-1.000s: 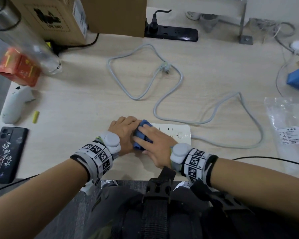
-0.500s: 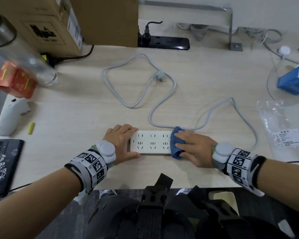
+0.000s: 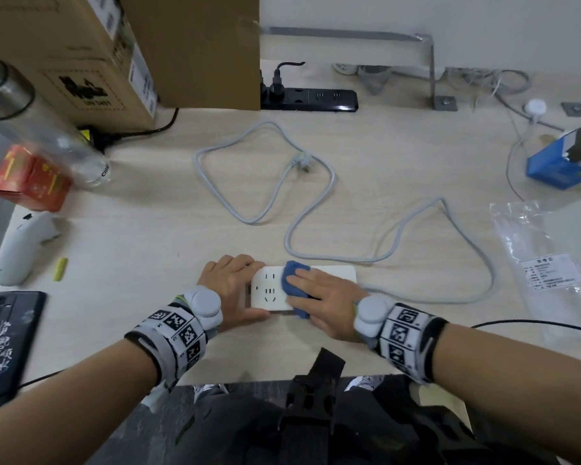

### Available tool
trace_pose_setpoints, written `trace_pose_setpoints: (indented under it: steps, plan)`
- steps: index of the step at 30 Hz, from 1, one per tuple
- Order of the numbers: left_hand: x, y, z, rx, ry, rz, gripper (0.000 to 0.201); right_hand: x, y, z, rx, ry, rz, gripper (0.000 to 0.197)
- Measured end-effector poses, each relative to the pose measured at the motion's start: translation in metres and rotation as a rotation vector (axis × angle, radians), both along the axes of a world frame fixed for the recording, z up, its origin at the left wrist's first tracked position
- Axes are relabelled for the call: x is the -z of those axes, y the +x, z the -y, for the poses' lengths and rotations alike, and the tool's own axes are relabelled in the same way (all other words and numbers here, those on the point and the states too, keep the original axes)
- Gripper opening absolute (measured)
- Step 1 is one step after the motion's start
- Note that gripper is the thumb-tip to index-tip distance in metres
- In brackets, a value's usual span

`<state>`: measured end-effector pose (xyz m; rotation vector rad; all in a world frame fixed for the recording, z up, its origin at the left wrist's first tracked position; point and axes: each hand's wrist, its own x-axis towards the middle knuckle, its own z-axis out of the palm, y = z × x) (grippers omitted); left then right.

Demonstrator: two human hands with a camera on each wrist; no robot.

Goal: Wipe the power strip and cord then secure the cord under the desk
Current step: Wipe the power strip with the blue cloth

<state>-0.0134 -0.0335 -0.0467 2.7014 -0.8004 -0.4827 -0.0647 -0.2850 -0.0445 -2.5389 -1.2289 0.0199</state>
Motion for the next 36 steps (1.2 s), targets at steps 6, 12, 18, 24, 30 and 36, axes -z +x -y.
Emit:
trace_pose_setpoints:
  steps: [6,12,18,24,30,36]
  plan:
    - [0.0,-0.001,0.001,-0.06,-0.047,-0.102,0.083,0.004,-0.009,0.068,0.039,0.016,-0.002,0.039]
    - [-0.001,0.002,0.007,-0.108,-0.106,-0.132,0.077,0.017,0.012,-0.02,-0.072,0.104,-0.076,0.026]
    - [0.01,-0.001,0.006,-0.097,-0.115,-0.046,0.074,-0.002,0.032,-0.066,-0.194,0.179,-0.136,0.012]
    - [0.01,0.001,0.005,-0.046,-0.078,0.006,0.074,0.002,0.003,0.044,0.145,0.015,-0.093,0.029]
    - [0.008,0.002,0.006,0.097,0.051,0.037,0.099,-0.017,-0.003,0.064,0.294,0.118,-0.072,0.023]
    - [0.001,0.006,0.006,0.114,-0.05,0.044,0.088,-0.027,0.002,0.039,0.218,0.103,-0.107,0.024]
